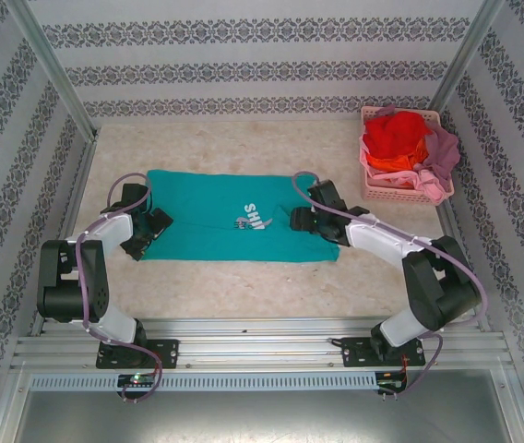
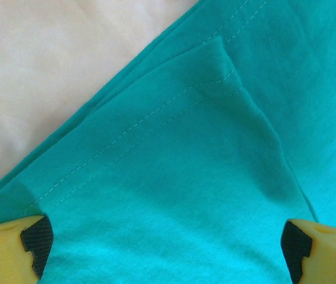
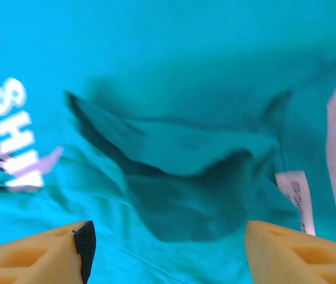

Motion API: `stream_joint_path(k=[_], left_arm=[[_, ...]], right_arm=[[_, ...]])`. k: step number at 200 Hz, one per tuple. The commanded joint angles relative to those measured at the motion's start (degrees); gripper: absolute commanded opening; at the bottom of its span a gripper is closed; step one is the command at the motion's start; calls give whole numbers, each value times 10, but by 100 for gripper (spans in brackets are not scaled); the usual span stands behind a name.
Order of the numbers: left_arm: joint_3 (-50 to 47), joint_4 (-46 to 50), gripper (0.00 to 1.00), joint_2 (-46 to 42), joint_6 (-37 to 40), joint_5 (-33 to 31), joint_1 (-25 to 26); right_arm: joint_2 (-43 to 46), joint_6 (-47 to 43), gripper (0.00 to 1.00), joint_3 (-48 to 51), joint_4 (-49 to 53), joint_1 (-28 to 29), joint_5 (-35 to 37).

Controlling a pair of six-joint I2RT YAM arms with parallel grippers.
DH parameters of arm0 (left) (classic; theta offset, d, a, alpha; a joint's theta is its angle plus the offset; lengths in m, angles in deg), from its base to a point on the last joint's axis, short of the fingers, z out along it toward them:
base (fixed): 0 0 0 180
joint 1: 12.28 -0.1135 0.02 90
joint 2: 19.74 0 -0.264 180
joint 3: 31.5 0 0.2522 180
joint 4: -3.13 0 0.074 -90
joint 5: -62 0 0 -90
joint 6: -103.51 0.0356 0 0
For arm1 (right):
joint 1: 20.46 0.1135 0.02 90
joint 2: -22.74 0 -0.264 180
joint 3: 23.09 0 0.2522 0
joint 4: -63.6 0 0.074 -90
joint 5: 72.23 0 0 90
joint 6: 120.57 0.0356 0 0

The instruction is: Fold and stack the t-shirts

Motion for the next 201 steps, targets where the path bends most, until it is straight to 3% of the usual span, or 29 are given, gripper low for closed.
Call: stream_joint_path(k=[1, 122, 177, 201], left_arm=[[5, -15, 100, 16, 8, 12, 8], [-4, -13, 100, 5, 8, 10, 10], [24, -40, 100, 28, 18, 20, 18], [44, -49, 100, 67, 13, 37, 17]], right_arm=[[-25, 39, 66, 9, -36, -2, -35], [-240, -2, 64, -244, -33, -65, -110], [-162, -21, 71, -175, -59, -71, -62], [-166, -12, 69, -136, -68, -70, -86]])
